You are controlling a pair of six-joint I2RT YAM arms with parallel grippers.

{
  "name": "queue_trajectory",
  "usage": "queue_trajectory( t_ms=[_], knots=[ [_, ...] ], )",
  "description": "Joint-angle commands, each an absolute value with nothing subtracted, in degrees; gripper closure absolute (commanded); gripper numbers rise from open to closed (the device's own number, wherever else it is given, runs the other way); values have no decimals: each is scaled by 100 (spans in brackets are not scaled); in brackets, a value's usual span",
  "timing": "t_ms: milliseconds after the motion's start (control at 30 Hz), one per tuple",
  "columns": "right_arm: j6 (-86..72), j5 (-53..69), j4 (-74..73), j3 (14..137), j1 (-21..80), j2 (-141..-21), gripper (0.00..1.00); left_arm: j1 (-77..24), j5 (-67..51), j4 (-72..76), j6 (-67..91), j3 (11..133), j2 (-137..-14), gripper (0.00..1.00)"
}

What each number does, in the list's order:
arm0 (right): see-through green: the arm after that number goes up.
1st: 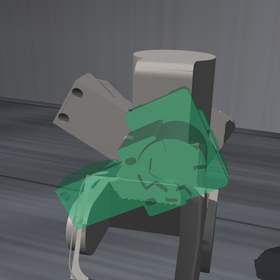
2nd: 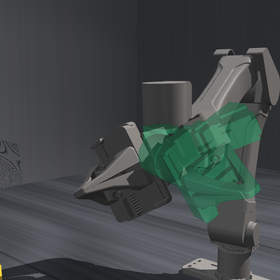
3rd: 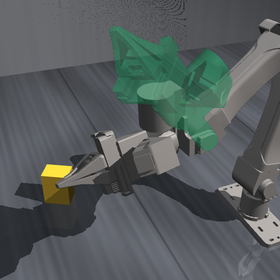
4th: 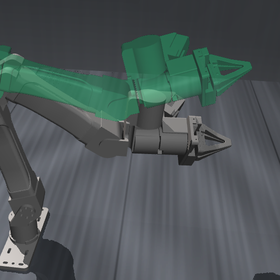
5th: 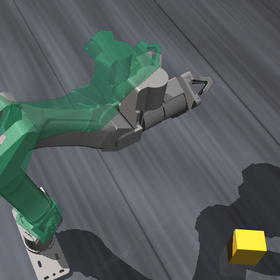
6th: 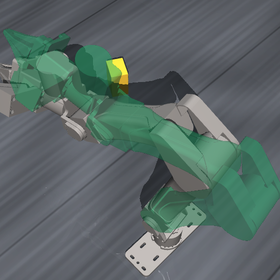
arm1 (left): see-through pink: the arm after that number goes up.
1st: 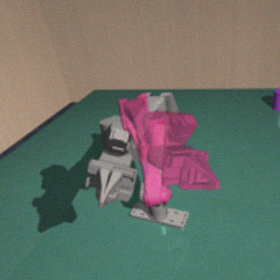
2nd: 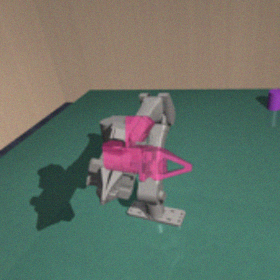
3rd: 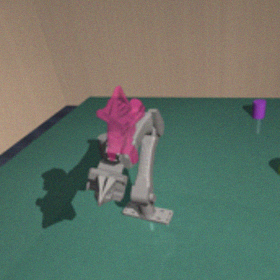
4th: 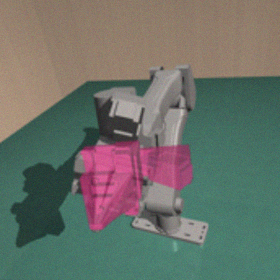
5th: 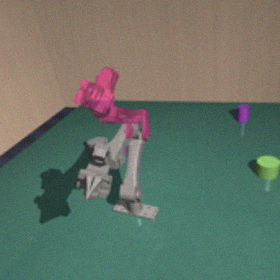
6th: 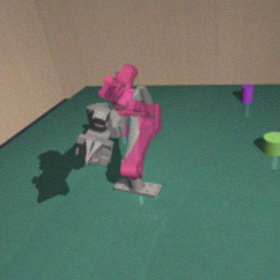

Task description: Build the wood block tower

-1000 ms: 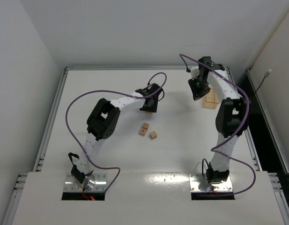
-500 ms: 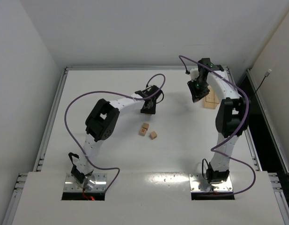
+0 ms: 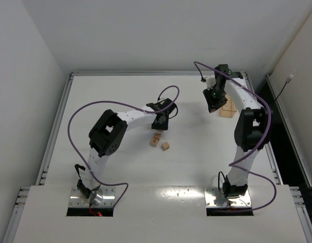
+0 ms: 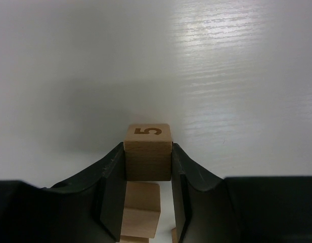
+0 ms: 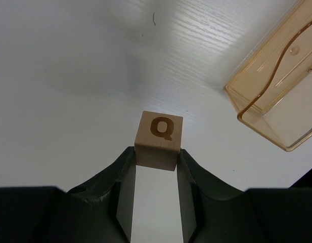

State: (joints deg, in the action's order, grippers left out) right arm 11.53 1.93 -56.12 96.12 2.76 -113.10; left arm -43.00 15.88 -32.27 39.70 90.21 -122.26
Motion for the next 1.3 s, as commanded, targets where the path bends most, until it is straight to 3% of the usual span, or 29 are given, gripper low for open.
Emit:
queue_trajectory(
  t_ms=[0,100,133,200,267,467,767,1000,1133,1267],
  knots=[
    [1125,272,-5581,9510,299,-10898,100,-4368,1512,-3200,4096,8938,-11892,100],
    [1125,211,-5581,9405,299,-10776,100,-4368,1433,-3199,4096,8938,-11892,99],
    [1125,211,-5581,9404,299,-10775,100,-4368,1433,-3199,4096,8938,-11944,89],
    [1178,211,-5581,9352,299,-10723,100,-4368,1371,-3199,4096,8938,-11944,79],
    [1178,211,-5581,9352,299,-10723,100,-4368,1310,-3199,4096,8938,-11997,59],
    [1178,158,-5581,9352,299,-10723,100,-4368,1152,-3146,4043,8991,-12050,31],
    [1230,325,-5459,9229,299,-10618,100,-4535,1538,-2857,3806,8991,-11427,29],
    [1485,246,-4905,8886,544,-10293,100,-4588,2503,-2865,3419,9272,-10566,26],
    [1783,518,-4834,8947,861,-10345,100,-4009,2619,-2917,3357,9193,-10073,18],
    [2091,808,-5140,9693,1352,-10862,100,-2738,2505,-2971,3235,9044,-9888,15]
  ],
)
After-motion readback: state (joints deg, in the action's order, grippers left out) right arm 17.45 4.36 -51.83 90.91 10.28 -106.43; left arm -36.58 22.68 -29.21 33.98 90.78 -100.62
